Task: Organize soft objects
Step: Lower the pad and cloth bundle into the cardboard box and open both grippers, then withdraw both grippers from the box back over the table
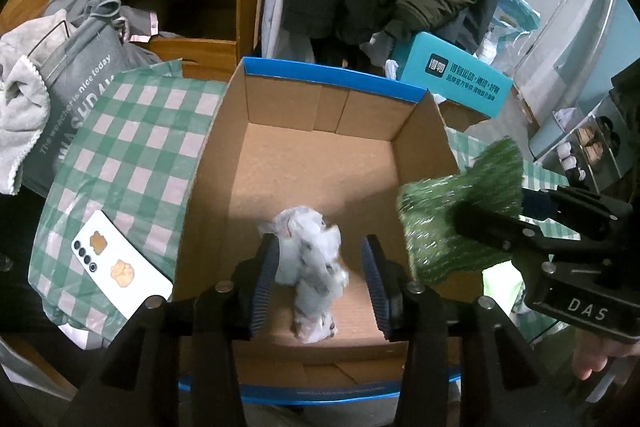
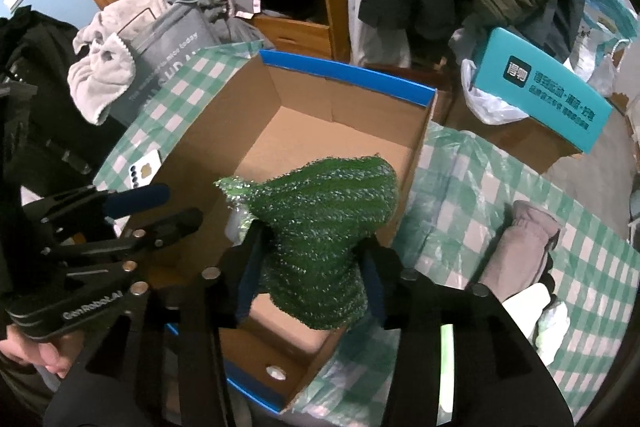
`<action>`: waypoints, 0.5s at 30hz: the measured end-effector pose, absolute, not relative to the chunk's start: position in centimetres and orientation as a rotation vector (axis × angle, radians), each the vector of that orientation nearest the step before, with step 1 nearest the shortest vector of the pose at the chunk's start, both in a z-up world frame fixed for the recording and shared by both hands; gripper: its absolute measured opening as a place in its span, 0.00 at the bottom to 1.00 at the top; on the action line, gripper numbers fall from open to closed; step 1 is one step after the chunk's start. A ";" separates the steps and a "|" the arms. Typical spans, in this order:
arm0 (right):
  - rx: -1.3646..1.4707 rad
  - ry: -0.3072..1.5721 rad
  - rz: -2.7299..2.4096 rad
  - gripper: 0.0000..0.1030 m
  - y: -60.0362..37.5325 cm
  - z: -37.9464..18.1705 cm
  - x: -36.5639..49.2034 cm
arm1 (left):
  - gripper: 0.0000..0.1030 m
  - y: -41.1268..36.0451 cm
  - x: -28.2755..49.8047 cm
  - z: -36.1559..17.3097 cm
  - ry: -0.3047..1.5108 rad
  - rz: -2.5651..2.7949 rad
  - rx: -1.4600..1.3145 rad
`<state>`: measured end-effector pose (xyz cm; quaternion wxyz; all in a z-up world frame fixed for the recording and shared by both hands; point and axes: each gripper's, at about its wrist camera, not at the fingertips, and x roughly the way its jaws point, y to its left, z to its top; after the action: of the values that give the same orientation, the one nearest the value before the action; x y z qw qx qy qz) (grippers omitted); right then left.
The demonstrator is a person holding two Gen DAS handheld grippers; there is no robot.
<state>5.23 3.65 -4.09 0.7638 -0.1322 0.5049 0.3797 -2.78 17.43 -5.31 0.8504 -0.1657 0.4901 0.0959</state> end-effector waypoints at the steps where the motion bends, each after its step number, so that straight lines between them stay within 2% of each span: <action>1: -0.287 1.095 0.819 0.49 3.5 -4.1 5.3 | 0.46 17.4 -2.8 -5.2 1.031 0.203 -0.348; 5: -0.285 1.096 0.807 0.59 3.2 -4.0 5.3 | 0.47 17.1 -2.7 -5.0 1.026 0.203 -0.343; 15: -0.263 1.092 0.787 0.60 1.7 -3.8 5.7 | 0.48 16.1 -2.3 -5.0 1.031 0.177 -0.337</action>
<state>5.69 1.65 -3.78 0.7739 -0.1216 0.5043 0.3634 -2.30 16.14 -4.96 0.8528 -0.1604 0.4898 0.0842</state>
